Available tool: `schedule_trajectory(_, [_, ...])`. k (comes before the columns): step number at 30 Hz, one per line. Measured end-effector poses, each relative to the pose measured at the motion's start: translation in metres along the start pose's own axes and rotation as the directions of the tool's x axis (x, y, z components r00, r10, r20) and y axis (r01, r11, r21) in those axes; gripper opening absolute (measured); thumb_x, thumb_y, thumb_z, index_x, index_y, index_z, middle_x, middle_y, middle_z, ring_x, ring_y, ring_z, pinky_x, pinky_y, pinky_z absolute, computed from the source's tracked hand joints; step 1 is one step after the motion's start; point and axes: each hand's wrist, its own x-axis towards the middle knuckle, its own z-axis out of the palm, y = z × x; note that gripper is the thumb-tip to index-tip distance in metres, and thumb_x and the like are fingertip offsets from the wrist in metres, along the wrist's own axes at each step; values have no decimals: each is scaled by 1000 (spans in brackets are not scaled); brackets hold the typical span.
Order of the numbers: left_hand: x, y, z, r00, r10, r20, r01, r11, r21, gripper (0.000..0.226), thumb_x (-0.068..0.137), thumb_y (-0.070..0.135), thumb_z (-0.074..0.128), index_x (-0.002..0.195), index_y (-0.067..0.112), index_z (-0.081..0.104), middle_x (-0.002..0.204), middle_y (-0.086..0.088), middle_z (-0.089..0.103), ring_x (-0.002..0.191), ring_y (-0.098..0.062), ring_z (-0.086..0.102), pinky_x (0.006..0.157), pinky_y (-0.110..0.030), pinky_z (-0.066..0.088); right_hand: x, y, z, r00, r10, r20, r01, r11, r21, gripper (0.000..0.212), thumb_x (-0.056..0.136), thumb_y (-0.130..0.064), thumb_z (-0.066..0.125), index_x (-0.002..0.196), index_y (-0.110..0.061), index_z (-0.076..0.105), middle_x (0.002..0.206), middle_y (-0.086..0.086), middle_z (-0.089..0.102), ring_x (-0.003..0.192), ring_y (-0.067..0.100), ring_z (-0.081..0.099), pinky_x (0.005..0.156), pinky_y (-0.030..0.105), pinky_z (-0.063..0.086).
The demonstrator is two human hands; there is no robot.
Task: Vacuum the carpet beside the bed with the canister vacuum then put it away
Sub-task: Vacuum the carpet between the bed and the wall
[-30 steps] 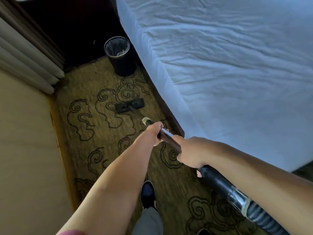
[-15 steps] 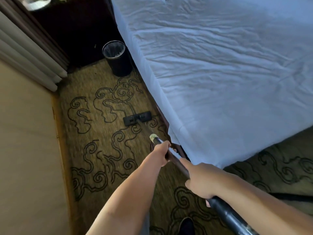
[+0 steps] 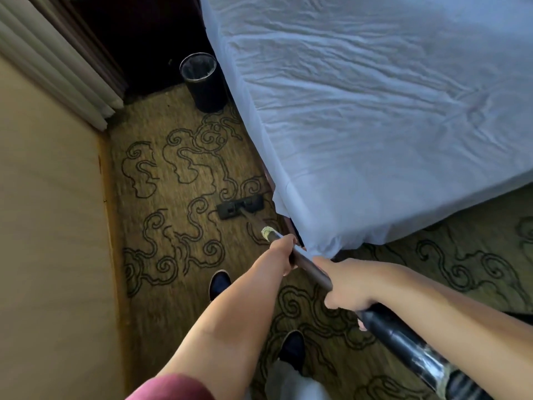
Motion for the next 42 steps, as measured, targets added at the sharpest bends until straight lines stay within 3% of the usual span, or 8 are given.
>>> schedule_trajectory(3, [-10,-14,-1,1000,-20,-6,20,1000,-9,34,91,14,57,124,7,61,117,-13,72,104,-26,71,90,-38,60,-14,-1,4,1000,-7,26,9,999,-47,64,96,-17,57,149,-18,21,94,13,59,55,17,52,45,26,36])
schedule_trajectory(12, [-34,-27,-10,998,-43,-37,44,999,1,36,89,15,58,125,8,61,96,-11,70,83,-25,67,63,-32,54,-41,-22,2,996,8,87,5,989,-147,72,99,-14,53,156,-12,11,104,16,60,56,17,50,39,25,39])
schedule_trajectory(16, [-45,-30,-19,997,-75,-7,74,996,-51,34,92,14,56,125,8,58,95,-12,71,84,-26,67,61,-36,52,-45,-33,2,995,26,93,-9,984,-178,62,99,-18,55,151,-10,22,113,18,65,68,22,54,52,29,35])
schedule_trajectory(21, [-53,-33,-45,997,-80,18,80,997,-19,29,93,14,55,121,6,57,90,-11,71,84,-24,68,80,-36,55,-58,-61,14,998,13,-58,-22,987,-161,47,98,-31,58,141,-16,46,127,10,63,90,21,49,81,33,44])
schedule_trajectory(26, [-57,-28,-50,999,-47,0,47,997,-68,27,89,14,58,115,7,60,95,-13,72,91,-27,69,90,-38,58,-64,-72,0,997,46,61,-31,974,-226,50,100,-25,52,143,-9,32,113,16,64,75,23,53,57,32,36])
schedule_trajectory(30, [-53,-3,-61,1000,26,14,-24,992,-123,27,88,12,56,114,9,56,90,-13,72,79,-26,71,65,-31,57,-60,-75,-1,999,45,-31,-48,992,-117,55,95,-29,50,145,-22,27,98,12,65,73,27,60,63,37,42])
schedule_trajectory(34, [-44,25,-69,996,92,10,-90,987,-131,20,89,9,55,108,7,57,77,-13,69,61,-23,69,59,-29,59,-38,-84,7,989,37,-144,-51,994,-97,69,98,-32,48,156,-27,11,80,2,56,63,20,56,58,35,43])
schedule_trajectory(42, [16,56,-99,998,51,-43,-55,994,-99,34,90,12,55,122,6,61,92,-12,67,67,-21,66,58,-31,57,45,-108,1,987,40,-154,-3,972,234,65,93,-15,54,150,-26,25,104,14,61,84,29,65,77,41,58])
